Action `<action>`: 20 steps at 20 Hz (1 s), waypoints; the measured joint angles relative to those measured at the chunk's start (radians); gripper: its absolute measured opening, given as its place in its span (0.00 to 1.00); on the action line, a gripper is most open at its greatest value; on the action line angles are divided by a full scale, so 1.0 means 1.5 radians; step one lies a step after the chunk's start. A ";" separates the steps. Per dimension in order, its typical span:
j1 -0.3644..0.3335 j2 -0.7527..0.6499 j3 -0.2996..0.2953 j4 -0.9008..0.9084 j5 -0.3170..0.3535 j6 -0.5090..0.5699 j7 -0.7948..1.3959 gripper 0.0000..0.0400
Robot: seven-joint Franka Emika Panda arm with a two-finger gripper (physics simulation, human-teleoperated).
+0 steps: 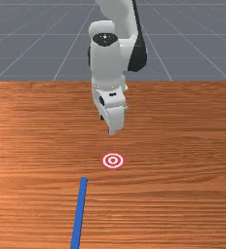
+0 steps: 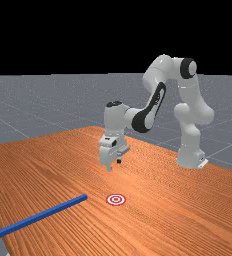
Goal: Pull the pivot to the target area
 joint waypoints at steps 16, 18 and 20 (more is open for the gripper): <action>-0.113 0.020 0.042 0.017 -0.026 0.001 -0.441 1.00; -0.127 0.022 0.049 0.020 -0.030 0.000 -0.500 1.00; -0.138 0.024 0.054 0.022 -0.033 -0.001 -0.545 1.00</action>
